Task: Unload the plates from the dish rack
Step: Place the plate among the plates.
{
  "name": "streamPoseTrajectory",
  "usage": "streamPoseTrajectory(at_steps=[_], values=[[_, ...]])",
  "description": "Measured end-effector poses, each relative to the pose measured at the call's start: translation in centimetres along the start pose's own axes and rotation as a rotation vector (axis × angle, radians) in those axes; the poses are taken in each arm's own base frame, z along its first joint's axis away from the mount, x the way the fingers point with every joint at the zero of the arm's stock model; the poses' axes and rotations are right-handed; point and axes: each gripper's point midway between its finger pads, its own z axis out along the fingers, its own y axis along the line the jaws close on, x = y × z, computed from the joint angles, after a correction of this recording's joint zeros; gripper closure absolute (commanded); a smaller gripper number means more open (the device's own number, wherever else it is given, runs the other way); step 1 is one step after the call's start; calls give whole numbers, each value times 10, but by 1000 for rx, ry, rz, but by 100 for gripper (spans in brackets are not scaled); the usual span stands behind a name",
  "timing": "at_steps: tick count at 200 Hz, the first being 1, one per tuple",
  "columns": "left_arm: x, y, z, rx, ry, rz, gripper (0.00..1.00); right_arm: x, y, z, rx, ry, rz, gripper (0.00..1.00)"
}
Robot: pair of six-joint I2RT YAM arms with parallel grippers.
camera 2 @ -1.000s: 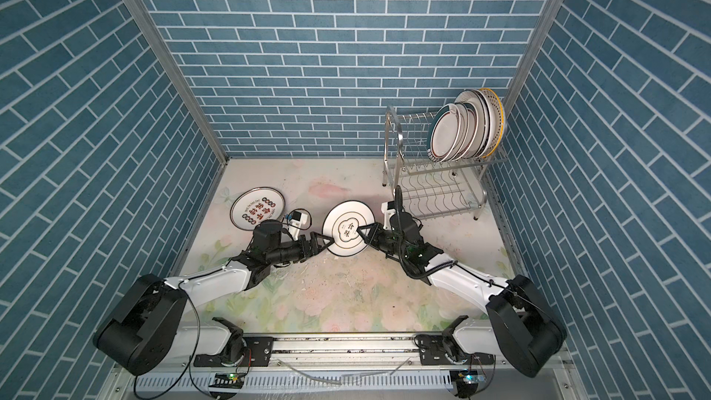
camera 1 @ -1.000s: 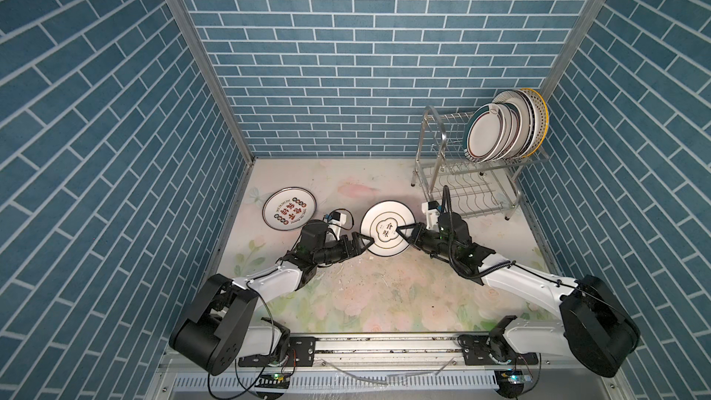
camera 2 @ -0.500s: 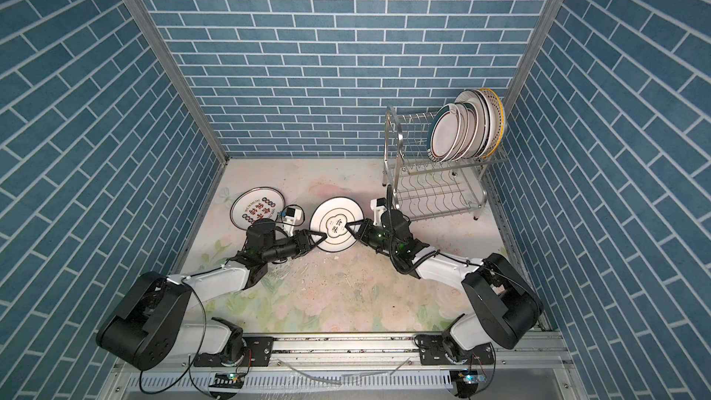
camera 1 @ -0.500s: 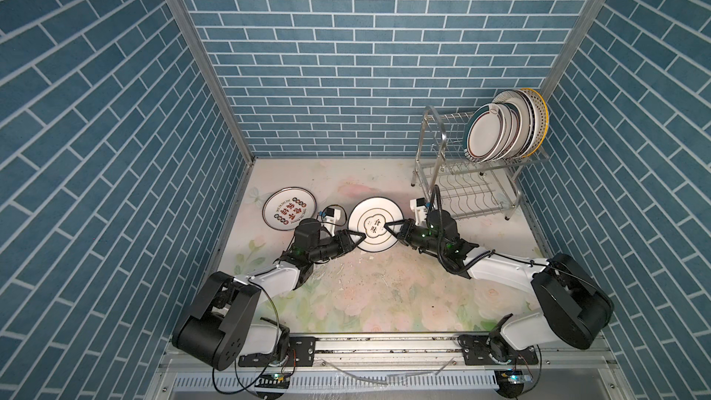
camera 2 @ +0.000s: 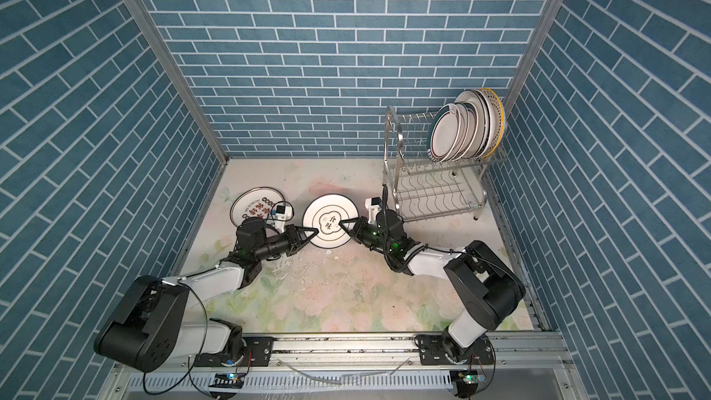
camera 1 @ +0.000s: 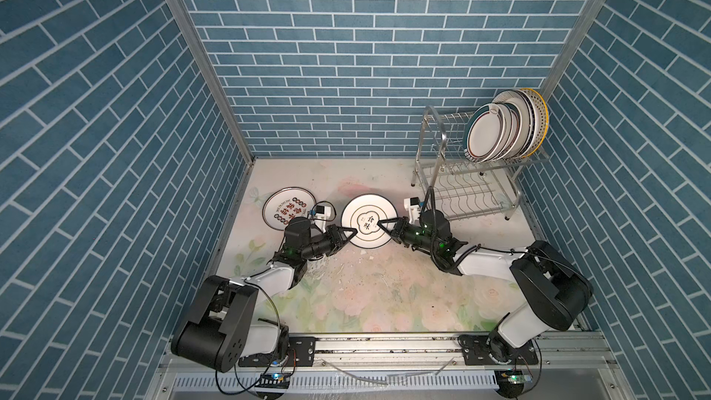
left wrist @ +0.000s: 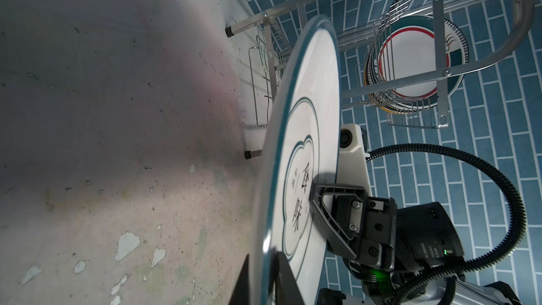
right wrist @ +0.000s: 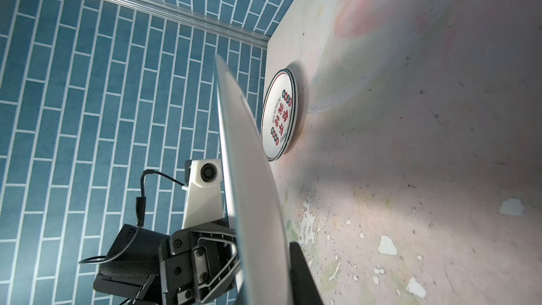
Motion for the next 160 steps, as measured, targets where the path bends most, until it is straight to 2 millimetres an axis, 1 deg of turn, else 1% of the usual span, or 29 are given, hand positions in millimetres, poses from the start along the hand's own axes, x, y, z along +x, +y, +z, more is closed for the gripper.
streamPoseTrajectory(at_steps=[22, 45, 63, 77, 101, 117, 137, 160], values=[[0, 0, 0, 1, -2, 20, 100, 4, -5, 2, 14, 13, 1, 74], [-2, 1, -1, 1, -6, 39, 100, 11, -10, 5, 30, 37, 1, 68], [-7, 2, -5, 2, -12, 39, 100, 10, -4, 8, 30, 47, -7, 65], [-14, 3, -12, 4, -31, 37, 100, 8, 1, 11, 31, 51, -24, 62], [-34, 10, -32, -21, -97, 19, 100, 4, 10, 12, 26, 46, -58, 58], [-49, 19, -48, -50, -158, -5, 100, 0, 10, 10, 34, 38, -69, 56], [-71, 31, -73, -84, -249, -39, 100, -1, 4, 8, 64, 36, -80, 56], [-95, 47, -103, -126, -357, -82, 100, 2, -9, 3, 133, 51, -101, 56]])
